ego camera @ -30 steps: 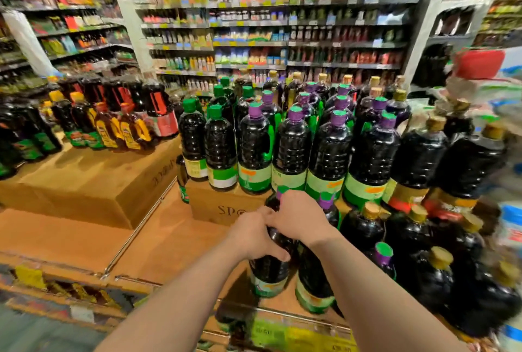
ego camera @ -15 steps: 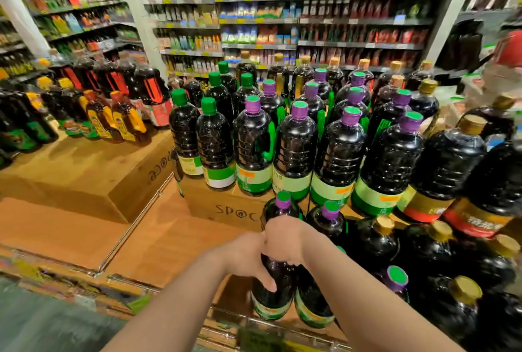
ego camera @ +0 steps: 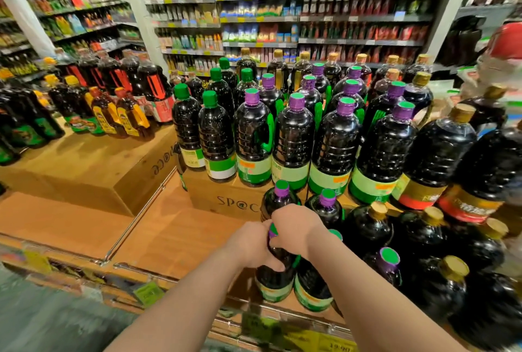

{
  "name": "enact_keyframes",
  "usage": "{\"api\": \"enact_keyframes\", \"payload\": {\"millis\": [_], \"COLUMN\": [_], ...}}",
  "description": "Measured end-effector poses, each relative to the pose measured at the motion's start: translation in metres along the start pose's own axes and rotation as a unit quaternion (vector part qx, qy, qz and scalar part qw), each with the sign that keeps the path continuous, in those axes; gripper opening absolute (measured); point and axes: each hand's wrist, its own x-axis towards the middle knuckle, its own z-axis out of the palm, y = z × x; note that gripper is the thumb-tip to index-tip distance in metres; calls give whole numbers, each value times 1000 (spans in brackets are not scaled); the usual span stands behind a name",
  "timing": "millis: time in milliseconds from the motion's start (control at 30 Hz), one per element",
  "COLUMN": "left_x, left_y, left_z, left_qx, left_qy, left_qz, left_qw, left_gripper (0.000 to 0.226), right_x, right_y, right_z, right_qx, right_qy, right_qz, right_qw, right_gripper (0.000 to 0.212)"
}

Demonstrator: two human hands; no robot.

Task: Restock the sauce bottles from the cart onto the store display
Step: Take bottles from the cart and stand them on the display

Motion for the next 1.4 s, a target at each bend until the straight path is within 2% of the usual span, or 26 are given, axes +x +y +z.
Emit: {"api": "enact_keyframes", "payload": {"millis": [100, 267, 367, 467, 567, 667, 800, 967, 1233, 1400], "left_x": [6, 13, 16, 14, 1, -27, -94, -207, -415, -565], "left_y": [-3, -4, -5, -3, -5, -22, -57, -94, -127, -142], "left_z": [-8, -18, -18, -14, -13, -13, -16, 0, 65, 122], "left_qx": [19, 17, 18, 30, 55, 76, 77, 74, 71, 73], "left_qy": [-29, -50, -55, -45, -4, 57, 122, 154, 184, 181], "left_qz": [16, 57, 57, 54, 41, -22, -156, -272, -469, -559], "left_qw": [999, 997, 997, 997, 998, 995, 977, 947, 861, 806], "left_gripper": [57, 70, 70, 68, 59, 50, 45, 26, 27, 26], "right_x": [-2, -4, -1, 3, 11, 15, 8, -22, -121, -211], "right_y": [4, 12, 12, 3, -13, -40, -101, -203, -383, -504], "right_z": [11, 14, 14, 13, 8, 3, 0, 16, 49, 96], "right_qx": [3, 45, 35, 6, -34, -8, 30, 30, -2, 41], "right_qy": [20, 41, 54, 69, 85, 87, 93, 79, 65, 39], "right_qz": [-36, -51, -45, -36, -58, -115, -198, -300, -472, -552], "right_qw": [999, 997, 997, 997, 994, 990, 975, 950, 879, 832], "right_gripper": [31, 31, 29, 29, 34, 37, 34, 34, 25, 25]}}
